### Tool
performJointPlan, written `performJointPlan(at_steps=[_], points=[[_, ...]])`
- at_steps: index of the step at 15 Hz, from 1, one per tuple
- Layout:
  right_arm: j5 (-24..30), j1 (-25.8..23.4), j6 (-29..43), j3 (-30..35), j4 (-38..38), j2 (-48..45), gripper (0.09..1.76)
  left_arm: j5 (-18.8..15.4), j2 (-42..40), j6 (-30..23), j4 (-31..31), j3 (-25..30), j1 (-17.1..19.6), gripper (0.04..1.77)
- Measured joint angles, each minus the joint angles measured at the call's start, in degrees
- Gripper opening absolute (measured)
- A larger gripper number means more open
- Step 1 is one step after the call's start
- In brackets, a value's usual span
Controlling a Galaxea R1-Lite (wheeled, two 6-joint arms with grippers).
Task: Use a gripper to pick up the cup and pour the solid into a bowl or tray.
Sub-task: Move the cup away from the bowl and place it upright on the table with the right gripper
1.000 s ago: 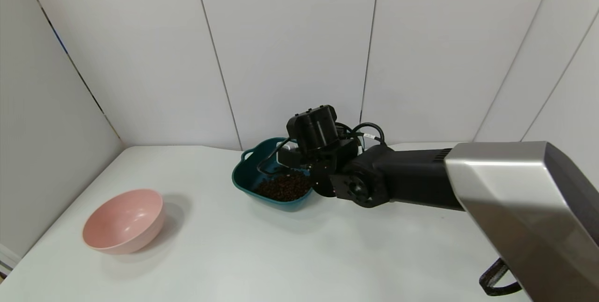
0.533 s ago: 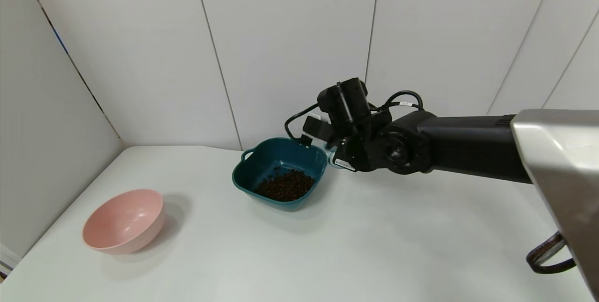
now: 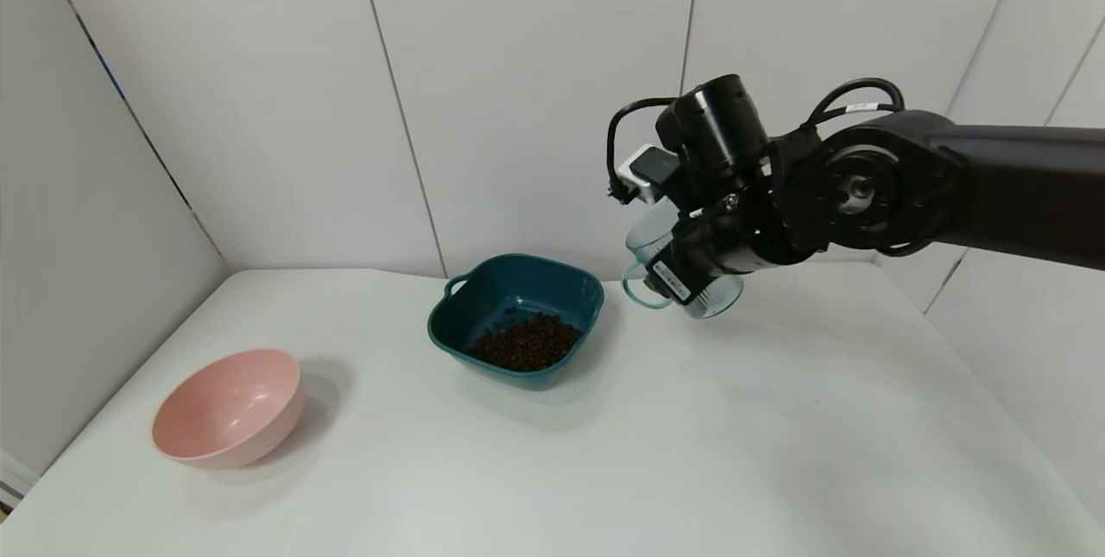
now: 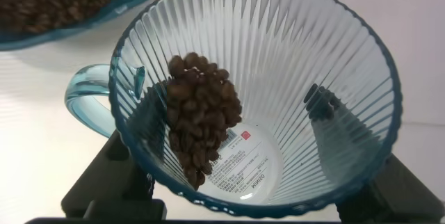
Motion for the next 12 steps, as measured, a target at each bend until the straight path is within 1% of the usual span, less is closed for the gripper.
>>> performJointPlan(at_steps=[3, 6, 8, 12], points=[[4.96, -1.69, 4.66, 2.62, 0.09, -3.22, 1.38, -0.02, 0.0, 0.0, 0.0, 0.0, -0.05, 1.72], [8.13, -3.4, 7.85, 8.45, -2.01, -6.64, 1.38, 0.0, 0.0, 0.0, 0.0, 0.0, -0.05, 1.72], [9.79, -4.39, 9.34, 14.07, -8.02, -8.92, 1.38, 0.0, 0.0, 0.0, 0.0, 0.0, -0.05, 1.72], [11.72, -6.12, 9.95, 29.78, -24.92, -13.14, 1.38, 0.0, 0.0, 0.0, 0.0, 0.0, -0.02, 1.72]])
